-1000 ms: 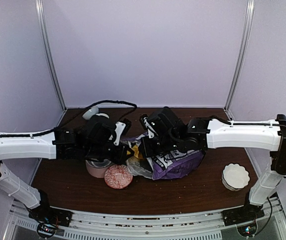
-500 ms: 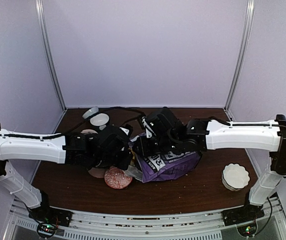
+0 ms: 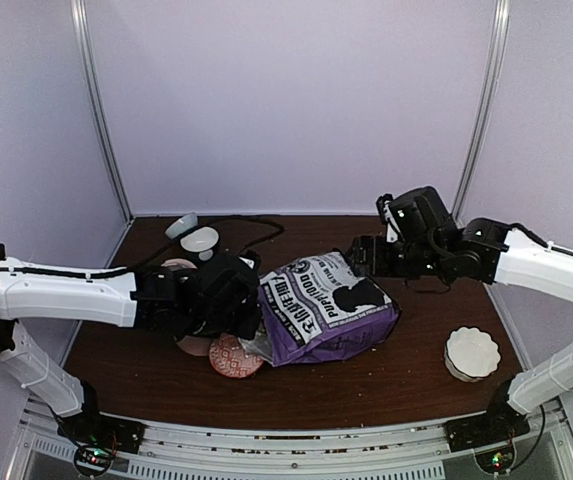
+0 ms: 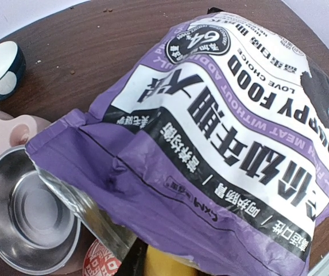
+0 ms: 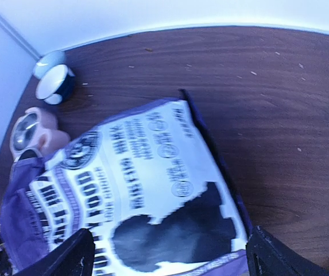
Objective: Serve the pet food
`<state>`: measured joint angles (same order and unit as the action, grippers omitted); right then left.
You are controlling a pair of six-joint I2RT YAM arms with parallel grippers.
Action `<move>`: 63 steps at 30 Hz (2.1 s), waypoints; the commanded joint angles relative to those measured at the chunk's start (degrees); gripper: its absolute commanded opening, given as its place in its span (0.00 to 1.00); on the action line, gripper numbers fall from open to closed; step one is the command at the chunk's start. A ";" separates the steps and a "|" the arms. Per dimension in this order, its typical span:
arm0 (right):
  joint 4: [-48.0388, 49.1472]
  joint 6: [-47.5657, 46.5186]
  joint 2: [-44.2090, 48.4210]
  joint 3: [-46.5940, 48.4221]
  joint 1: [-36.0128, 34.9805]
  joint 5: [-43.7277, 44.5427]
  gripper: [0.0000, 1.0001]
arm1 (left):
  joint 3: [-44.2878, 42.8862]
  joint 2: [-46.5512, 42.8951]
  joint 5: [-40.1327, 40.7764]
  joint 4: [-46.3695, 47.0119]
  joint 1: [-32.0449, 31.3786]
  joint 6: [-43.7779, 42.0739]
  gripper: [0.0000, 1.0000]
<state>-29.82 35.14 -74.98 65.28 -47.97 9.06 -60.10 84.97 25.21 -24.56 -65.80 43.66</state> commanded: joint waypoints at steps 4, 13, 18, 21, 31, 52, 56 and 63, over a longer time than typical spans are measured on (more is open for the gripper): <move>0.40 -1.81 2.19 -11.21 11.51 -7.24 0.93 | -0.13 1.78 2.46 0.55 2.27 1.89 0.00; 9.09 0.09 -3.25 -17.84 13.55 -20.37 0.80 | -0.68 6.97 -6.25 7.79 7.39 0.24 0.00; 12.43 1.06 -5.62 -18.92 13.51 -24.93 0.73 | -4.19 12.30 -14.70 11.88 8.23 -3.15 0.00; 13.77 1.17 -6.75 -18.91 13.51 -26.86 0.65 | -4.22 12.93 -20.19 17.07 8.37 -4.59 0.00; 15.10 1.94 -8.36 -18.72 13.42 -28.92 0.54 | -4.44 15.81 -41.03 31.58 11.48 -3.80 0.00; 7.20 0.80 0.12 -16.81 13.42 -21.64 0.78 | -0.73 4.31 -53.59 38.32 13.07 1.35 0.00; 0.96 -1.18 3.44 -13.23 13.39 -16.42 0.86 | -0.07 0.67 -52.73 37.58 13.11 1.03 0.00; -6.88 -3.97 8.07 -3.99 10.37 -9.83 0.90 | 0.51 -2.98 -51.69 36.87 13.15 0.48 0.00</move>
<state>-32.49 33.52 -69.49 55.57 -35.16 -5.85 -59.59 85.30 -24.95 3.75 -52.51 44.93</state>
